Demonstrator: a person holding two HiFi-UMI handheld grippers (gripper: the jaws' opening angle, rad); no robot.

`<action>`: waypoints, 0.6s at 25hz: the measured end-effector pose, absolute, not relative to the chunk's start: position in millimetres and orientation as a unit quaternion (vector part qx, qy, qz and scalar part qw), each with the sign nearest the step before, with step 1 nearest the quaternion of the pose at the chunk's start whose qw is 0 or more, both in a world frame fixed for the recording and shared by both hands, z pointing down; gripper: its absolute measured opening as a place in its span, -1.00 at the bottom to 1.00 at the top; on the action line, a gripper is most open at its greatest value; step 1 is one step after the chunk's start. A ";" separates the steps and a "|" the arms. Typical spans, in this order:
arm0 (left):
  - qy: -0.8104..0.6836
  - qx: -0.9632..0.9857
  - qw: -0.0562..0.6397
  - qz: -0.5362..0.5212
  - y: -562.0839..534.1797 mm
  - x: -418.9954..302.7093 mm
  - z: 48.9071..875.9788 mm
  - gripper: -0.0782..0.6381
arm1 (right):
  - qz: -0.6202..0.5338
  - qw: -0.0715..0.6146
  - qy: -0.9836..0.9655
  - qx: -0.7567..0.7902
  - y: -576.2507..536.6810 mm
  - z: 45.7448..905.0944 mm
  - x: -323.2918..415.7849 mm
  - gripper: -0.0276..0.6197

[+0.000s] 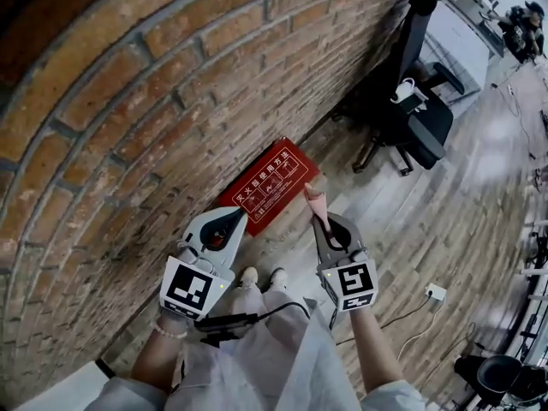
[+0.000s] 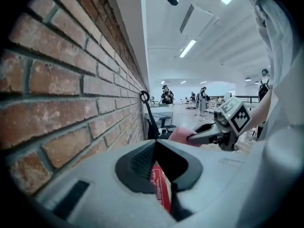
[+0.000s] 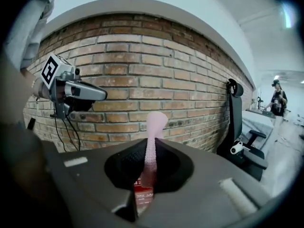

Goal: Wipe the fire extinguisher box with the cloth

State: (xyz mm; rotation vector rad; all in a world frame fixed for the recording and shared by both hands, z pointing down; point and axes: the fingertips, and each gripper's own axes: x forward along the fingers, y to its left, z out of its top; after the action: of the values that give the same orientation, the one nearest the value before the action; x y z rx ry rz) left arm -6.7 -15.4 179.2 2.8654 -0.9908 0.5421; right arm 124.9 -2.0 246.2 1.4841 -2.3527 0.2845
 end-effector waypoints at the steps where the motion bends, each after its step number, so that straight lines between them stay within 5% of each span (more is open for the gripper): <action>1: -0.322 0.931 0.027 0.170 -15.4 -7.0 170.7 -0.79 | 0.101 0.163 -0.827 0.529 -0.1 236.4 127.4 -0.83; 15: -0.311 0.941 -0.007 0.134 -8.6 -6.1 121.6 -0.79 | 0.065 0.136 -0.820 0.552 21.2 153.7 131.0 -0.83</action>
State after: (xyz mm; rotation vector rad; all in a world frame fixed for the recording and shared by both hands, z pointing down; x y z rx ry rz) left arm -6.1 -8.6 121.6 2.9691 -0.9823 0.4216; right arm 131.0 21.2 153.7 1.5990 -2.3745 0.1884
